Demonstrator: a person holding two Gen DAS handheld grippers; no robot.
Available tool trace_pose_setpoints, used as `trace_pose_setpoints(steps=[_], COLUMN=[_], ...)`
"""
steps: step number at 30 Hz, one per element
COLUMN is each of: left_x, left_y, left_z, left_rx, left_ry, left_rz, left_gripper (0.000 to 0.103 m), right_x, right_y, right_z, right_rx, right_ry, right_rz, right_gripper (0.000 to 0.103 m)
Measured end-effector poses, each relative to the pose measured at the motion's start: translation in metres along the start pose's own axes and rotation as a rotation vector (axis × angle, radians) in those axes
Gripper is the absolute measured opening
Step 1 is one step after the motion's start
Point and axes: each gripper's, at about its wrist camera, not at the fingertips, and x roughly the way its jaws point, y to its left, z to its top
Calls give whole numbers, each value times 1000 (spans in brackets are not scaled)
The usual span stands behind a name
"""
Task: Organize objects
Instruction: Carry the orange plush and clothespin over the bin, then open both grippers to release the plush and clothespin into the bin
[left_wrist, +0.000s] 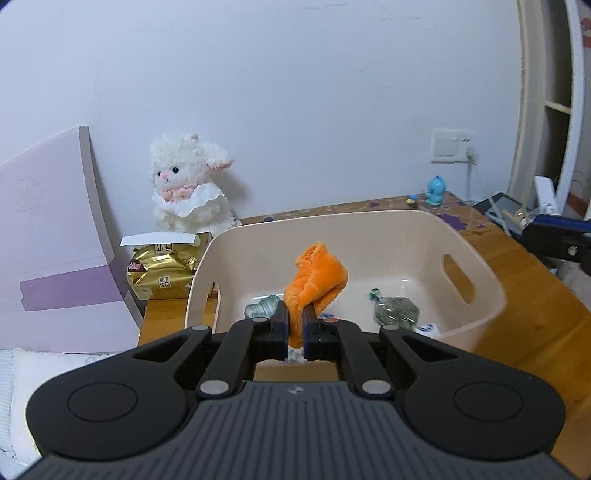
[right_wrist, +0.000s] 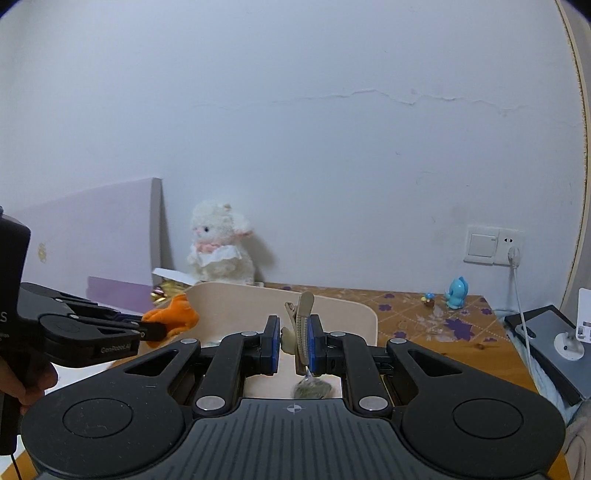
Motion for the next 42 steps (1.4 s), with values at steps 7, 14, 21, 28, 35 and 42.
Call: trace_pose_setpoints(steps=[7, 14, 21, 28, 35, 42], left_x=[58, 101, 111, 100, 82, 61], left_y=[2, 0, -7, -10, -16, -10], left_z=[6, -3, -10, -7, -3, -4], left_rx=[-31, -75, -22, -32, 2, -20], left_ry=[86, 229, 246, 208, 168, 154], left_rz=[41, 21, 54, 46, 51, 58], left_gripper=[8, 8, 9, 81, 89, 90], right_x=[50, 93, 118, 110, 88, 63], right_y=[-2, -5, -4, 0, 0, 3], right_z=[-5, -20, -43, -42, -29, -22], right_rx=[-8, 12, 2, 15, 32, 44], right_ry=[67, 158, 222, 184, 140, 126], right_rz=[-35, -51, -68, -59, -62, -69], right_gripper=[13, 13, 15, 64, 91, 100])
